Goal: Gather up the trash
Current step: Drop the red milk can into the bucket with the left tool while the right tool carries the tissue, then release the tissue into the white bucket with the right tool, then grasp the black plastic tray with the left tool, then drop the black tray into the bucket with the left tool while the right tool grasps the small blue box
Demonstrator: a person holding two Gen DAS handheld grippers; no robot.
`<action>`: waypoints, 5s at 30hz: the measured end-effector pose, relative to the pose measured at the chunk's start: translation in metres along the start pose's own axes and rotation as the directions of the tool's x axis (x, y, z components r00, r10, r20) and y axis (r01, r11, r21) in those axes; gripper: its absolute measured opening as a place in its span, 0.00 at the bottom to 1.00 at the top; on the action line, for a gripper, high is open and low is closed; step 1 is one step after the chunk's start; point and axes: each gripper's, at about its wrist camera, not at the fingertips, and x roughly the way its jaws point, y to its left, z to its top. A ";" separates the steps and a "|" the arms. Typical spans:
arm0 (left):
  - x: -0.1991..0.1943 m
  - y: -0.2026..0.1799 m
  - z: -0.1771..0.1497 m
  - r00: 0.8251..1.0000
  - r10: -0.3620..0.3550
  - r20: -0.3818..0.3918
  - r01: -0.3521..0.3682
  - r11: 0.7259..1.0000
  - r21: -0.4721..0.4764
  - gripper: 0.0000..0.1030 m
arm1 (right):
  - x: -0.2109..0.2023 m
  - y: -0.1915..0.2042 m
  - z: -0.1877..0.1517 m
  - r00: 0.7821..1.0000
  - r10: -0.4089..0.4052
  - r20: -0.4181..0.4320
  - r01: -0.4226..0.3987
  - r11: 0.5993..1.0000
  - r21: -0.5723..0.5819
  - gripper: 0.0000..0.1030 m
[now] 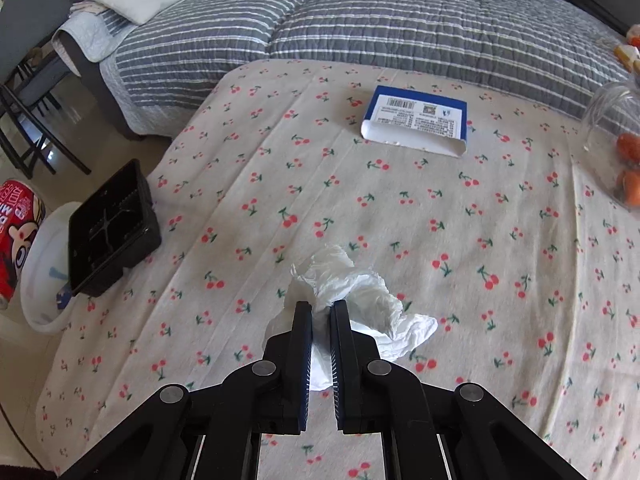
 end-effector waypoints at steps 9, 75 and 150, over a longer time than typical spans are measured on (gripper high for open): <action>0.009 0.089 0.001 0.995 0.100 0.007 -0.099 0.992 -0.079 0.59 | -0.006 0.037 -0.008 0.997 0.071 0.018 -0.070 0.997 -0.043 0.07; 0.008 0.118 -0.026 0.974 0.206 -0.095 -0.211 0.977 -0.042 0.87 | 0.004 0.160 0.019 0.985 0.145 0.096 -0.127 0.977 -0.169 0.73; 0.085 0.030 0.031 0.931 0.365 -0.012 -0.337 0.873 0.352 0.05 | 0.073 -0.110 0.104 0.995 -0.096 0.034 0.088 0.979 0.185 0.95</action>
